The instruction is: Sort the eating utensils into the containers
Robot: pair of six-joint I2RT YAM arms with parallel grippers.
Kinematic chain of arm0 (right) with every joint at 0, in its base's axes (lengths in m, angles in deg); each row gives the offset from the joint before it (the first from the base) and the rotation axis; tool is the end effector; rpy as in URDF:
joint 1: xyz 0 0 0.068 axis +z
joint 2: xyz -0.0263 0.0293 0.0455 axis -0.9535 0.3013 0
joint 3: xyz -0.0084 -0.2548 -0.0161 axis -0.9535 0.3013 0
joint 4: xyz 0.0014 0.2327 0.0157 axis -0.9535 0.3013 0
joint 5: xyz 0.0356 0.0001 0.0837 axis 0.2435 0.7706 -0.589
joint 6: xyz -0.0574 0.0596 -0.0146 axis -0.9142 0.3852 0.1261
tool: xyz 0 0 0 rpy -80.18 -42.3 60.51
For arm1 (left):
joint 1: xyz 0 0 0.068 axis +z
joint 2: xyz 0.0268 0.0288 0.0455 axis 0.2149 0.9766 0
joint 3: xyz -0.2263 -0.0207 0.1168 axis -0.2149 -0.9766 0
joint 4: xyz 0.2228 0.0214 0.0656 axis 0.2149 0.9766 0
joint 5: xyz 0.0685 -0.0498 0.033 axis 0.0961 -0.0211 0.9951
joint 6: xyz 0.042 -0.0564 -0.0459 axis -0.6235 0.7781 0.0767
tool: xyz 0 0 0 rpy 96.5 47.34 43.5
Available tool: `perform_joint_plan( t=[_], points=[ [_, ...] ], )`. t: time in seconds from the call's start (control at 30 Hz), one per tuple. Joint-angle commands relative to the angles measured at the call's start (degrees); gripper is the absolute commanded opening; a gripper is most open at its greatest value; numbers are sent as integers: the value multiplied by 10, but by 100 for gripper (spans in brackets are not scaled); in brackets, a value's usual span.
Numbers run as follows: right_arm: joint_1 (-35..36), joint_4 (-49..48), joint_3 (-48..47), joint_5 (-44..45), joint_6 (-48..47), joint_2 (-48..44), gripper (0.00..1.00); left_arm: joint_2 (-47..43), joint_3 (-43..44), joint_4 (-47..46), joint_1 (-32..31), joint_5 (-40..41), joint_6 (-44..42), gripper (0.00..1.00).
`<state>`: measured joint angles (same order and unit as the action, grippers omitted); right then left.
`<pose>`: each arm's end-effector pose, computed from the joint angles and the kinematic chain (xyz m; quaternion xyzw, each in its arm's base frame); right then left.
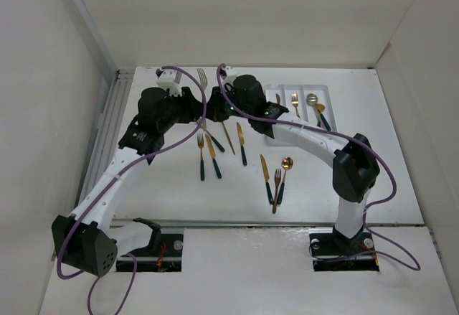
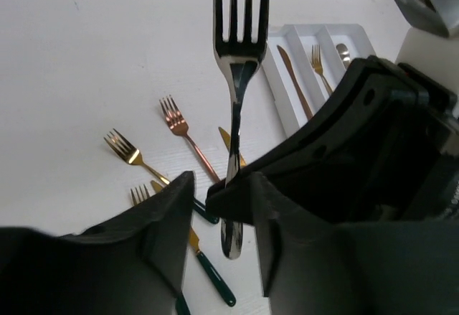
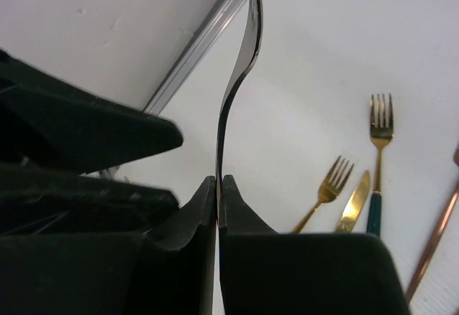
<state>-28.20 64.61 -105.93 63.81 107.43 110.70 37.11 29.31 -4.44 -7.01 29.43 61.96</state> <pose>0.3097 0.3322 0.3075 -0.1991 0.7666 0.4503 0.4122 0.2624 -0.1052 0.3505 0.0757 0.7560 -0.2554 0.5979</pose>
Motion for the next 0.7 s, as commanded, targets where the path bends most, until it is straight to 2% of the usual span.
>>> perform_joint_plan(
  t=[0.0,0.1,0.17,0.2,0.23,0.27,0.33,0.37,0.4,0.5,0.67],
  points=[
    [-10,-65,3,28,9,-23,0,-10,-10,-11,-8,-34,10,40],
    [-43,-65,28,28,9,-46,0,-10,-10,-11,-8,-13,10,61],
    [-76,-3,28,39,-8,-67,0,-5,-4,-6,-3,1,-15,67],
    [-118,33,22,50,-20,-67,0,-5,-4,-6,-3,21,-25,70],
    [-140,73,16,62,-35,-72,0,-5,-9,-6,-3,30,-35,71],
    [-163,154,9,74,-70,-72,0,-5,-15,-6,-3,37,-56,71],
    [-225,232,-20,119,-103,-58,0,-5,-37,-6,-3,44,-71,71],
    [-244,271,-36,129,-124,-48,0,-5,-44,-6,3,44,-72,71],
    [-259,351,-53,140,-161,-19,0,-5,-51,-6,3,51,-72,71],
    [-286,451,-101,195,-218,38,0,9,-69,8,3,64,-65,68],
    [-333,466,-127,206,-240,83,0,33,-64,13,3,64,-65,68]
  ],
)
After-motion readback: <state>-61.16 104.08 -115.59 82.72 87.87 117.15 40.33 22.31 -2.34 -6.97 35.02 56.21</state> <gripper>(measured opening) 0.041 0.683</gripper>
